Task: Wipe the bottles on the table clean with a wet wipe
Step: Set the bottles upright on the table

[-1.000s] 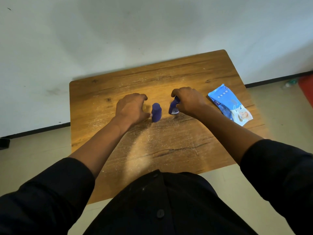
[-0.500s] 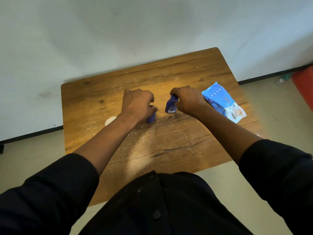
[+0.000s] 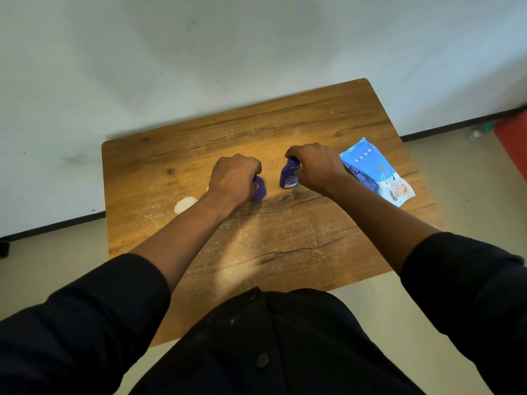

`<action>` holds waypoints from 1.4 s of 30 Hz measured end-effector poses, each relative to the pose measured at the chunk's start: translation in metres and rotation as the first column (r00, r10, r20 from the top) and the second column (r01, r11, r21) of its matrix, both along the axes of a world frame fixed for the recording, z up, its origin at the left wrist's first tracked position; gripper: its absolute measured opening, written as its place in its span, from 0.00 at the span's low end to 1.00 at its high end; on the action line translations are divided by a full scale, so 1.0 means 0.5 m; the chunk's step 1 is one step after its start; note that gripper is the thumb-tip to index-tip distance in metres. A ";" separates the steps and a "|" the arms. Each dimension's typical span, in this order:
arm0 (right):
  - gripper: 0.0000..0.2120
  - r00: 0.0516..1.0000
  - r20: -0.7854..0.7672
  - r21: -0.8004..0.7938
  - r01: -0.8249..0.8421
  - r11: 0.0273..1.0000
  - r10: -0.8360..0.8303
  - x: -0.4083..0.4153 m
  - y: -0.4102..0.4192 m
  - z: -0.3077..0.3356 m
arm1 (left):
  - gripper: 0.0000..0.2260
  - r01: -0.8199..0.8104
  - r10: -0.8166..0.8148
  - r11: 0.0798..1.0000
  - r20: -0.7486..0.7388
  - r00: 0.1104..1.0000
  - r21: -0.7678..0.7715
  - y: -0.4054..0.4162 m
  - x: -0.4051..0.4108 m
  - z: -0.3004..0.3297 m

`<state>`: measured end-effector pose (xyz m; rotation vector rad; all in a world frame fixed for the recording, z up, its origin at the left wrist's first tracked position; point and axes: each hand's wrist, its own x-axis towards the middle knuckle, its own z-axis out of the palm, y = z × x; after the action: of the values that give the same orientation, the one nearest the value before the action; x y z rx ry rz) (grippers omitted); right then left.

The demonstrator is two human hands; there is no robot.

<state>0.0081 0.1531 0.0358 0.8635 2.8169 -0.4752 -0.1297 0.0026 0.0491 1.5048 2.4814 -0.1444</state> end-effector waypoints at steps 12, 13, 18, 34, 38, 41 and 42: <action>0.23 1.000 -0.001 -0.001 0.006 1.000 -0.006 0.008 0.015 -0.007 | 0.18 0.035 -0.035 0.999 -0.001 0.999 0.017 0.028 -0.008 -0.007; 0.23 1.000 0.006 -0.004 0.005 1.000 -0.005 0.008 0.015 -0.006 | 0.18 0.035 -0.035 0.999 0.004 0.999 0.022 0.028 -0.009 -0.006; 0.24 0.999 0.036 -0.020 0.010 1.000 -0.010 0.010 0.018 0.000 | 0.15 0.009 -0.012 0.999 0.054 0.998 0.041 0.020 -0.008 0.000; 0.28 0.999 0.033 -0.024 0.030 0.999 -0.029 0.012 0.007 0.041 | 0.16 -0.042 0.030 0.995 0.135 0.990 0.092 0.012 -0.003 0.000; 0.28 0.999 0.036 -0.027 0.027 0.999 -0.025 0.012 0.002 0.048 | 0.16 -0.038 0.021 0.993 0.147 0.989 0.111 0.007 -0.006 -0.005; 0.28 0.999 0.034 -0.035 0.036 0.999 -0.035 0.013 -0.001 0.050 | 0.21 -0.025 0.008 0.995 0.167 0.986 0.099 0.008 -0.007 -0.004; 0.28 0.999 0.033 -0.041 0.039 0.998 -0.038 0.014 -0.002 0.050 | 0.22 -0.025 0.009 0.996 0.172 0.985 0.089 0.009 -0.008 -0.003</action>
<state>0.0152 0.1521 0.0607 0.9107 2.7559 -0.5182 -0.1335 0.0072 0.0476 1.4634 2.3916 0.0989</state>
